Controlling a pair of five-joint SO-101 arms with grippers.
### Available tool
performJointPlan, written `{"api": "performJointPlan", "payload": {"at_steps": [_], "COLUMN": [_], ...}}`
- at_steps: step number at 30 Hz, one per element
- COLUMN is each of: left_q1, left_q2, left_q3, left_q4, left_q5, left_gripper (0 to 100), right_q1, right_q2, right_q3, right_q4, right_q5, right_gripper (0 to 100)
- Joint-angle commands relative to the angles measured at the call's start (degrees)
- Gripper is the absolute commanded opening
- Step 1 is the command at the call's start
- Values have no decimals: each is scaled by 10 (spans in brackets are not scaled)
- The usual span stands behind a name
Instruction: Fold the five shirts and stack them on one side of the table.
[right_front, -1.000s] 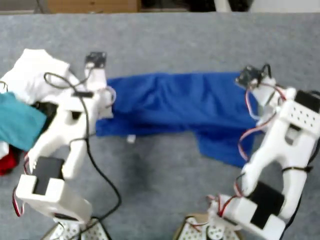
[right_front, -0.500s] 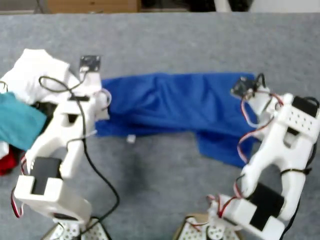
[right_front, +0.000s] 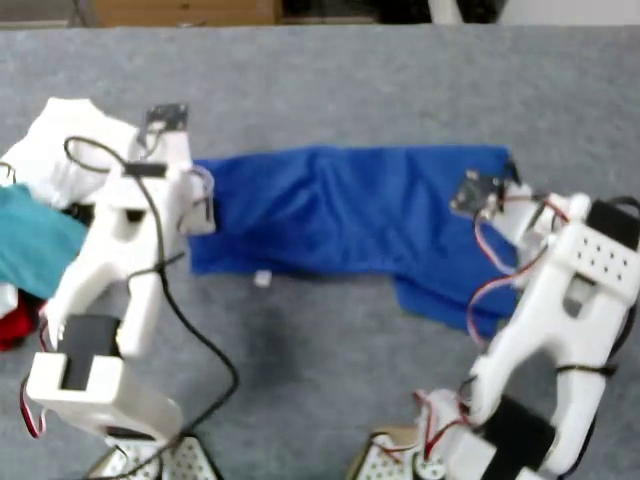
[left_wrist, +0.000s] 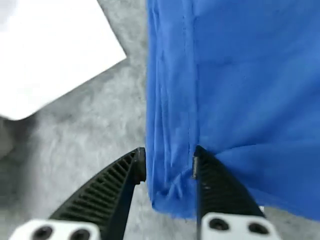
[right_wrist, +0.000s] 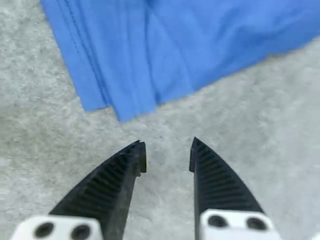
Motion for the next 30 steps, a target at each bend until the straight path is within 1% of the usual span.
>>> {"api": "performJointPlan", "payload": {"at_steps": [1,3,4,6,7,9,11,13,14,19,23,27,30], "left_q1": [-7,-11,-15,-28,-32,-36,-39,-33,-28,18,40,43,42], "left_q2": [-26,-27,-27,-27,-27,-22,-21,-21,-21,-21,-21,-22,-27], "left_q3": [-100,-141,-161,-198,-215,-247,-264,-265,-262,-229,-195,-171,-171], "left_q4": [98,142,159,178,179,171,158,135,127,122,119,120,136], "left_q5": [23,25,25,27,39,84,136,176,183,182,181,179,142], "left_gripper": [174,171,171,151,116,15,40,30,20,20,20,20,20], "right_q1": [-27,-56,-73,-110,-127,-159,-178,-182,-182,-176,-176,-181,-178], "right_q2": [-43,-40,-36,-18,-5,30,72,121,147,266,295,283,263], "right_q3": [-1,-4,-3,-1,-1,-5,-10,-24,-36,-106,-145,-139,-109], "right_q4": [3,-7,-18,-45,-60,-81,-101,-118,-121,-104,-58,-4,17], "right_q5": [-5,-44,-68,-117,-141,-178,-201,-218,-222,-233,-229,-171,-125], "right_gripper": [136,31,0,19,7,3,4,4,4,3,3,2,2]}}
